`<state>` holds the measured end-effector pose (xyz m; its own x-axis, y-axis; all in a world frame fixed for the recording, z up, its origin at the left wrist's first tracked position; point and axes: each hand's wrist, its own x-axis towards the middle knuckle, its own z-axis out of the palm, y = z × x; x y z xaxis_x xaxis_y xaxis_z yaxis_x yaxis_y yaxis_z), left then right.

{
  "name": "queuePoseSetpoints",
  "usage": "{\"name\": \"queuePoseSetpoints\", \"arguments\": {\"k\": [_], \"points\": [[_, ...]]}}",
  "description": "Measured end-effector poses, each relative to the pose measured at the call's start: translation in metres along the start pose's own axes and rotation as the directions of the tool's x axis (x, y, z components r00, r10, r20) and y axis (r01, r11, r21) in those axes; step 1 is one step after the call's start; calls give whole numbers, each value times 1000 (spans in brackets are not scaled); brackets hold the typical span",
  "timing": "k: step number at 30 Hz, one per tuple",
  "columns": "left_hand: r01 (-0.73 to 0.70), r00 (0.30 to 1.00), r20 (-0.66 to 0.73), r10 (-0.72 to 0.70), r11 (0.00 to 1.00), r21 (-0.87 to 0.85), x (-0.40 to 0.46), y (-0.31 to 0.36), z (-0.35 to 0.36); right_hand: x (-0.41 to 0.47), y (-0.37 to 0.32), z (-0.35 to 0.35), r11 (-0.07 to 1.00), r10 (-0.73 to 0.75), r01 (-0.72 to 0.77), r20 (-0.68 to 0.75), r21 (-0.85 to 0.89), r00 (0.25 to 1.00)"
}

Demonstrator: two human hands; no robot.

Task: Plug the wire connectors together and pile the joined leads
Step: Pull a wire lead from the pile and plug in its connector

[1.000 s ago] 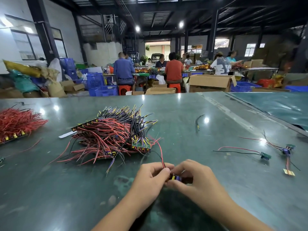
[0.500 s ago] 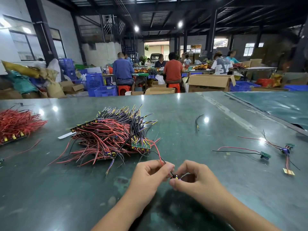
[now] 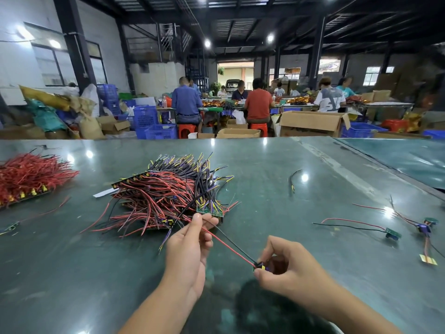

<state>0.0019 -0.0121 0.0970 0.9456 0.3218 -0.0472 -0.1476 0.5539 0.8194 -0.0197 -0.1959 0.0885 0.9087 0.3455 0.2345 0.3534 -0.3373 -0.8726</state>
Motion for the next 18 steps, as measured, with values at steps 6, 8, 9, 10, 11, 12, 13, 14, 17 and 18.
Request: {"name": "queuePoseSetpoints", "arguments": {"k": [6, 8, 9, 10, 11, 12, 13, 14, 17, 18], "points": [[-26, 972, -237, -5, 991, -129, 25, 30, -25, -6, 8, -21, 999, 3, -4, -35, -49, 999], [-83, 968, -242, 60, 993, -84, 27, 35, -29, -1, 12, -36, 999, 7, 5, -255, 47, 967], [-105, 972, -218, 90, 993, -60, 26, 33, -28, 1, 15, -46, 994, 18, 27, -394, 107, 919], [-120, 977, -184, 111, 992, -39, 24, 30, -26, 3, 17, -57, 987, 29, 59, -521, 152, 853], [-130, 981, -150, 126, 991, -18, 21, 27, -24, 5, 19, -67, 981, 40, 89, -630, 172, 776], [-140, 983, -119, 139, 990, 3, 19, 25, -22, 5, 22, -78, 980, 47, 109, -722, 168, 690], [-150, 984, -96, 152, 988, 23, 18, 22, -21, 5, 26, -90, 979, 56, 124, -802, 161, 594], [-161, 983, -82, 164, 986, 43, 18, 21, -20, 3, 30, -102, 979, 68, 133, -866, 153, 496], [-214, 970, -73, 232, 957, 195, 21, 18, -22, -2, 46, -128, 985, 174, -45, -930, 168, 324], [-258, 953, -70, 294, 912, 319, 22, 18, -24, -4, 53, -133, 957, 197, -263, -935, 119, 295]]}}
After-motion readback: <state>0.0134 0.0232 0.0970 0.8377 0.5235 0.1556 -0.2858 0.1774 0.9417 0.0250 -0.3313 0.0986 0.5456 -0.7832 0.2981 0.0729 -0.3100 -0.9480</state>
